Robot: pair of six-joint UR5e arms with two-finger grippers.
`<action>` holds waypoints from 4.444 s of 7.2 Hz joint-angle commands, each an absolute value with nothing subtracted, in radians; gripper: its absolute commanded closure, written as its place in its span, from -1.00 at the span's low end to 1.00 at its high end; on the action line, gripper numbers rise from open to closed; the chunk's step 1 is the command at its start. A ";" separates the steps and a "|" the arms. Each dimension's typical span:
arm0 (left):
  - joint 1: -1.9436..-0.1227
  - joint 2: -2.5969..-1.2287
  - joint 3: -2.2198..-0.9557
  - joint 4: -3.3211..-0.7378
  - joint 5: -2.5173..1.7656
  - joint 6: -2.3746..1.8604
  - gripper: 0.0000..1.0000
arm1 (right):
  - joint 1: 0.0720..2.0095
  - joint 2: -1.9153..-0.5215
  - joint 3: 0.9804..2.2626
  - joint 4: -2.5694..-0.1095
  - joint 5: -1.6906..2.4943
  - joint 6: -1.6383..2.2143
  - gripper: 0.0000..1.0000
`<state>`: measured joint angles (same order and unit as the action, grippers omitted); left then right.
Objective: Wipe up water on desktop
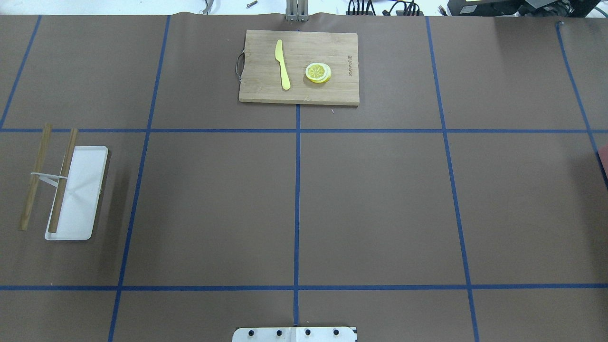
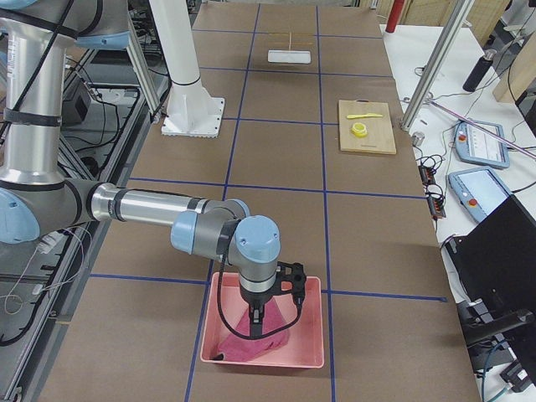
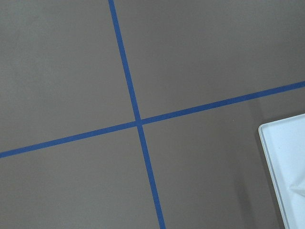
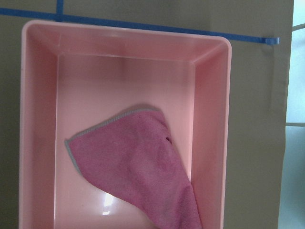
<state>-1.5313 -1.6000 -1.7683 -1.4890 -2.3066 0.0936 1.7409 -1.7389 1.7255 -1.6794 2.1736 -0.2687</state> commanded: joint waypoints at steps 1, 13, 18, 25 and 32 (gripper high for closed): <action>-1.532 -1.602 -1.744 -1.485 -2.306 0.094 -0.96 | 1.644 -1.680 1.718 -1.678 2.172 -0.163 -1.00; -1.557 -1.578 -1.784 -1.500 -2.313 -0.041 -0.96 | 1.591 -1.649 1.701 -1.667 2.318 -0.097 -1.00; -1.557 -1.566 -1.763 -1.502 -2.315 -0.037 -0.96 | 1.585 -1.647 1.703 -1.667 2.298 -0.098 -1.00; -1.557 -1.557 -1.756 -1.503 -2.315 -0.038 -0.96 | 1.585 -1.655 1.709 -1.667 2.296 -0.100 -1.00; -1.557 -1.559 -1.772 -1.503 -2.316 -0.041 -0.96 | 1.583 -1.658 1.709 -1.667 2.299 -0.100 -1.00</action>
